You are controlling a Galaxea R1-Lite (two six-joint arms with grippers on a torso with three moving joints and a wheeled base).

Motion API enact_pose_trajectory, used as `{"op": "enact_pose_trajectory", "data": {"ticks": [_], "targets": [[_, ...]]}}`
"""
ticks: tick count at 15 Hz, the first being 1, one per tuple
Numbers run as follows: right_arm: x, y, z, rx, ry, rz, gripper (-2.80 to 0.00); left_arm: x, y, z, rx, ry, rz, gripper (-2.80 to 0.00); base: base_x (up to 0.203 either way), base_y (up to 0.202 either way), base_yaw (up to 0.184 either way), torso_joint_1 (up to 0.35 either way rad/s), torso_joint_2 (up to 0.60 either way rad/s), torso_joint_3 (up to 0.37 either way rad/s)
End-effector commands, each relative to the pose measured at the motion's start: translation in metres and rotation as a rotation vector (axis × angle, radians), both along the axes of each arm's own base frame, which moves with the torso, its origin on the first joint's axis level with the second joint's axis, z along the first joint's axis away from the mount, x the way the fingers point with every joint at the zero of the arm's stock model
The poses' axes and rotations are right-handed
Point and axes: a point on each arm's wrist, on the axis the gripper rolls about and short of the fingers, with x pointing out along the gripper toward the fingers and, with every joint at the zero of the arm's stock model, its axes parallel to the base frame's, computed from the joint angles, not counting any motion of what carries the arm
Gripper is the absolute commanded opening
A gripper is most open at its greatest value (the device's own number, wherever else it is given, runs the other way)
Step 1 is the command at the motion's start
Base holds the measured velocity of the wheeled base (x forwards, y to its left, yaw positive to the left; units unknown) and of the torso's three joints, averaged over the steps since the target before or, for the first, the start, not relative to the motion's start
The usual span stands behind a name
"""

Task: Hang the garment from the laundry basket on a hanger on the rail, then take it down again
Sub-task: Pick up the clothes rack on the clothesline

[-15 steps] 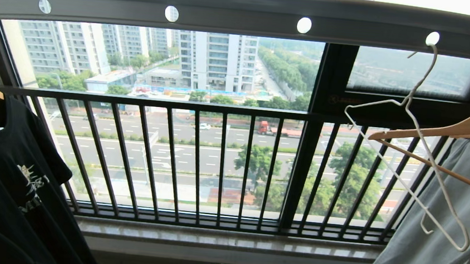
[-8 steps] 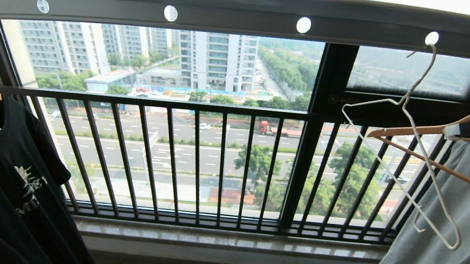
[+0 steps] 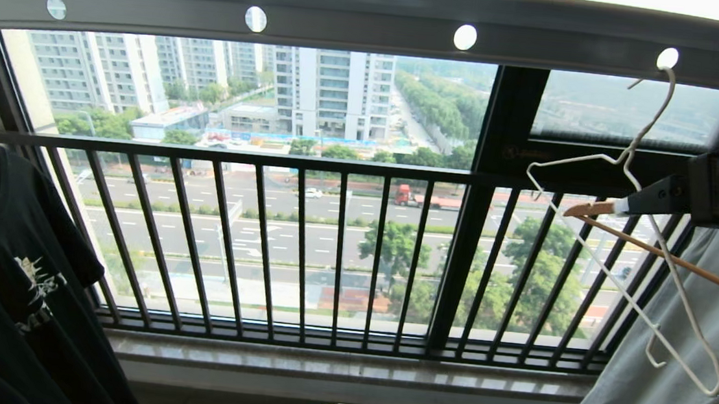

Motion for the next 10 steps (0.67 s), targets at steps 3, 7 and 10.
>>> {"op": "enact_pose_trajectory", "data": {"ticks": [3,7,10], "targets": [[0.014,0.006,-0.018,-0.037,0.058,-0.017,0.00,0.000,0.000,0.000,0.000,0.001,-0.001,-2.80,0.000,0.000,0.000,0.000,0.00,0.000],[0.022,0.009,-0.034,-0.051,0.054,-0.031,0.00,0.000,0.000,0.000,0.000,0.001,0.001,-2.80,0.000,0.000,0.000,0.000,0.00,0.000],[0.022,0.009,-0.036,-0.057,0.058,-0.037,0.00,0.000,0.000,0.000,0.000,0.001,0.001,-2.80,0.000,0.000,0.000,0.000,0.00,0.000]]}}
